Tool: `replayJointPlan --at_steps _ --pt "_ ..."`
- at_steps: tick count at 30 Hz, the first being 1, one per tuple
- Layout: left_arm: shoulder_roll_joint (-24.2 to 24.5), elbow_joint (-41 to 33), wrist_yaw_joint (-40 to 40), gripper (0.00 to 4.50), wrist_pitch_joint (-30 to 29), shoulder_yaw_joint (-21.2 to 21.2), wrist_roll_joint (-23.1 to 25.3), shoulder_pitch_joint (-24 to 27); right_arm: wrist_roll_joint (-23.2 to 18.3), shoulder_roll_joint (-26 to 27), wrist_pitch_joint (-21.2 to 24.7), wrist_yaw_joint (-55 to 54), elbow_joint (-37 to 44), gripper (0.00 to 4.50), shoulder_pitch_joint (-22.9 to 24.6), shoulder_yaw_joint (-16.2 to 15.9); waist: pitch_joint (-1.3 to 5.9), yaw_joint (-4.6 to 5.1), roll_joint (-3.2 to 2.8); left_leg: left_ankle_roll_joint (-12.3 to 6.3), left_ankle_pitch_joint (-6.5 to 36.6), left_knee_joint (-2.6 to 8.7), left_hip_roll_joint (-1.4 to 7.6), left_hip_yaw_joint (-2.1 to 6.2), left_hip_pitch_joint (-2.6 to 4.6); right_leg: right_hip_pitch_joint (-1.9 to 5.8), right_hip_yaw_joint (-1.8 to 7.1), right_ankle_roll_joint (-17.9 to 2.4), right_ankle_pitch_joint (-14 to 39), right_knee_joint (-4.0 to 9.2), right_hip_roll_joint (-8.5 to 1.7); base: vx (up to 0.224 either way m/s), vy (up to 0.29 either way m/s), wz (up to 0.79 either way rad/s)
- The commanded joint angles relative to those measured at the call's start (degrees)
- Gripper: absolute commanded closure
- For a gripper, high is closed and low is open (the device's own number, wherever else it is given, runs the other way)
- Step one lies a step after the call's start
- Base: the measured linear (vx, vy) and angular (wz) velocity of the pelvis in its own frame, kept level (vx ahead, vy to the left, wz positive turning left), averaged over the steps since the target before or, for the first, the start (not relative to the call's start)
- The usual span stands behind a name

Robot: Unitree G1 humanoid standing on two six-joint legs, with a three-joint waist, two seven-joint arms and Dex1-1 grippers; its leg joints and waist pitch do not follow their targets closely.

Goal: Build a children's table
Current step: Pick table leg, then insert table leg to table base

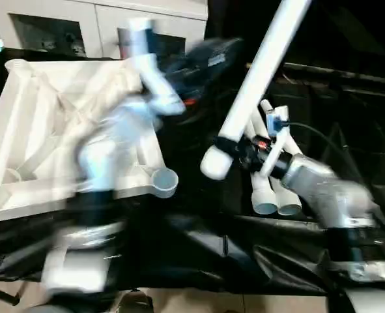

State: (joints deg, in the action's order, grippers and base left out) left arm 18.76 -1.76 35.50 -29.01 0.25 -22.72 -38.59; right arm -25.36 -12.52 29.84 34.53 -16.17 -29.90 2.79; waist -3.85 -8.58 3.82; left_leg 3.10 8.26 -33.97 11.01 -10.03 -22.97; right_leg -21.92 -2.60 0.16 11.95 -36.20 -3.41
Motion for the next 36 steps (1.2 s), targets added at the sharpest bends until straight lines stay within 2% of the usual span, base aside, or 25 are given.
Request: replayJointPlan --at_steps 1,2,4,5,7,8,9,10,11,12,13,15,19,20,21,23,24,25,26,32,34,35,36 --pt "5.6 0.2 5.8 1.59 3.6 -8.5 8.8 3.6 3.7 0.0 -6.1 -2.9 -0.5 2.59 0.4 0.0 4.54 -0.14 -2.18 6.15 12.8 4.4 2.22 1.18 2.51 1.33 2.1 -5.4 8.5 4.11 -4.66 0.0 0.0 0.0" --pt "7.7 0.5 7.4 1.59 4.3 -10.2 10.4 4.8 4.2 0.3 -7.6 -3.4 -0.5 2.59 0.7 0.0 4.58 0.04 -1.89 6.2 12.7 4.45 2.19 1.01 2.36 1.45 2.19 -5.2 7.6 3.96 -4.57 0.0 0.0 0.0" --pt "12.1 1.9 11.0 1.59 6.2 -11.7 12.2 8.4 5.8 1.1 -10.6 -5.4 -0.4 2.59 1.4 -0.2 4.71 0.18 -2.54 6.62 12.4 4.37 2.2 0.94 2.57 1.17 2.1 -6.7 4.6 3.47 -4.34 0.0 0.0 0.0" --pt "13.8 2.4 12.4 1.59 7.5 -12.0 12.8 10.2 6.7 1.3 -12.0 -6.3 -0.4 2.59 1.8 -0.6 4.77 0.37 -2.63 6.84 12.3 4.4 2.09 0.96 2.36 1.36 2.04 -7.5 3.1 3.22 -4.23 0.0 0.0 0.0" --pt "16.6 2.0 14.6 1.59 7.4 -12.4 12.5 13.2 8.1 1.9 -14.5 -7.6 -0.3 2.59 2.5 -0.9 4.73 0.76 -2.42 6.84 12.8 4.45 1.99 0.78 2.42 1.34 2.05 -8.5 2.2 3.13 -4.12 0.0 0.0 0.0" --pt "17.9 1.4 16.2 1.59 7.7 -12.3 12.1 14.5 8.5 1.9 -14.2 -8.1 0.3 2.59 2.9 -1.2 4.65 1.01 -1.63 6.44 13.2 4.48 2.1 0.56 2.53 1.32 2.1 -9.1 2.2 3.28 -4.05 0.0 0.0 0.0" --pt "18.8 0.8 17.1 1.59 7.8 -12.4 11.8 15.3 8.8 1.9 -14.1 -8.3 0.7 2.59 3.1 -1.3 4.56 0.84 -1.57 5.6 12.8 4.47 2.06 0.55 2.54 1.38 2.15 -9.7 3.0 3.13 -4.22 0.0 0.0 0.0" --pt "20.2 0.7 18.5 1.77 7.8 -12.7 11.7 16.1 8.1 2.0 -13.3 -7.9 1.5 2.59 3.1 -0.9 4.41 0.92 -1.12 5.3 13.2 4.6 2.14 0.47 2.57 1.25 2.17 -9.7 4.3 3.39 -4.23 0.0 0.0 0.0" --pt "21.1 0.7 19.5 1.77 7.7 -12.9 11.5 16.5 7.5 2.1 -12.7 -7.6 2.0 2.59 3.1 -0.6 4.24 0.92 -0.97 4.86 14.3 4.66 2.14 0.49 2.58 1.22 2.24 -9.6 7.2 3.45 -4.34 0.0 0.0 0.0" --pt "22.9 4.6 21.3 1.98 10.8 -13.9 13.6 16.2 7.0 2.3 -13.2 -6.3 1.5 2.59 2.8 -0.4 4.08 1.15 -0.52 4.56 15.3 4.69 2.2 0.33 2.73 0.94 2.36 -9.0 10.3 3.83 -4.43 0.0 0.0 0.0" --pt "23.0 4.8 21.4 1.98 11.0 -14.0 13.7 16.1 7.0 2.3 -13.2 -6.2 1.4 2.59 2.8 -0.4 4.02 1.08 -0.79 4.55 16.0 4.72 2.2 0.41 2.82 0.79 2.41 -8.6 11.7 4.04 -4.5 0.0 0.0 0.0" --pt "24.3 8.4 23.5 2.13 12.5 -14.4 14.8 15.3 6.7 2.0 -13.1 -5.5 1.4 2.59 2.6 -0.5 3.83 1.38 -0.62 5.53 19.1 4.97 2.3 0.5 3.1 0.37 2.5 -7.3 16.1 4.44 -4.54 0.0 0.0 0.0" --pt "25.8 12.4 25.7 2.48 13.4 -15.4 16.6 13.6 6.4 1.0 -13.7 -4.4 1.2 2.59 3.2 -0.2 3.93 1.38 -0.67 6.12 19.7 5.05 2.32 0.6 3.13 0.2 2.51 -7.5 15.7 4.3 -4.62 0.0 0.0 0.0" --pt "25.9 13.0 25.6 2.56 13.9 -15.5 16.9 13.4 6.2 1.1 -13.5 -4.3 1.3 2.59 3.3 -0.2 3.97 1.33 -0.85 6.2 19.7 5.06 2.32 0.64 3.06 0.29 2.55 -7.7 15.2 4.25 -4.73 0.0 0.0 0.0" --pt "26.0 13.5 25.7 2.63 14.3 -15.5 17.1 13.2 6.1 1.2 -13.3 -4.2 1.5 2.59 3.4 -0.1 4.0 1.34 -0.67 6.17 19.5 5.07 2.34 0.64 2.98 0.38 2.53 -7.9 14.7 4.22 -4.77 0.0 0.0 0.0" --pt "25.7 14.6 25.9 2.81 14.2 -15.7 17.3 12.6 5.7 1.3 -12.9 -3.8 1.8 2.59 3.8 -0.1 4.11 1.25 -0.7 5.99 18.9 4.95 2.34 0.63 2.98 0.43 2.52 -8.4 13.5 4.07 -4.81 0.0 0.0 0.0" --pt "25.2 16.4 26.3 3.0 14.8 -15.8 17.6 11.6 5.5 1.6 -12.6 -3.4 2.4 2.59 4.4 -0.2 4.1 1.18 -0.89 5.85 18.6 4.9 2.26 0.55 3.0 0.37 2.54 -8.6 12.9 4.16 -4.73 0.0 0.0 0.0" --pt "24.9 17.3 26.4 3.0 14.7 -15.8 17.7 11.1 5.6 1.7 -12.6 -3.4 2.7 2.59 4.6 -0.2 4.13 1.18 -0.84 5.87 18.6 4.88 2.28 0.57 2.99 0.41 2.52 -8.7 12.6 4.03 -4.76 0.0 0.0 0.0" --pt "24.7 18.3 26.5 3.04 15.0 -15.8 18.0 10.6 5.5 2.0 -12.5 -3.4 3.1 2.59 4.9 -0.3 4.2 1.13 -1.14 5.93 18.2 4.91 2.25 0.63 2.92 0.52 2.49 -8.8 12.0 4.0 -4.74 0.0 0.0 0.0" --pt "25.6 20.0 29.6 3.55 13.9 -17.0 19.2 10.5 5.4 2.4 -12.3 -3.3 4.3 2.59 6.3 -0.7 4.23 1.23 -1.03 5.86 18.5 4.93 2.33 0.71 2.86 0.62 2.47 -9.5 11.8 3.89 -4.84 0.0 0.0 0.0" --pt "26.0 19.9 29.7 3.68 13.7 -17.1 19.4 10.9 5.3 2.4 -12.4 -3.2 4.0 2.59 6.1 -0.7 4.17 1.31 -0.88 5.75 18.6 4.94 2.36 0.71 2.84 0.61 2.46 -9.8 11.9 3.89 -4.86 0.0 0.0 0.0" --pt "26.1 19.8 29.7 3.8 13.6 -17.1 19.4 11.0 5.3 2.3 -12.4 -3.2 3.8 2.59 6.0 -0.6 4.18 1.39 -0.62 5.62 18.4 4.94 2.36 0.69 2.78 0.67 2.44 -9.9 11.9 3.89 -4.85 0.0 0.0 0.0" --pt "26.4 19.6 29.7 3.86 13.5 -17.0 19.5 11.2 5.3 2.3 -12.3 -3.1 3.4 2.59 5.7 -0.6 4.1 1.46 -0.77 5.5 18.8 4.95 2.38 0.7 2.85 0.52 2.43 -10.0 12.4 3.87 -4.86 0.0 0.0 0.0"
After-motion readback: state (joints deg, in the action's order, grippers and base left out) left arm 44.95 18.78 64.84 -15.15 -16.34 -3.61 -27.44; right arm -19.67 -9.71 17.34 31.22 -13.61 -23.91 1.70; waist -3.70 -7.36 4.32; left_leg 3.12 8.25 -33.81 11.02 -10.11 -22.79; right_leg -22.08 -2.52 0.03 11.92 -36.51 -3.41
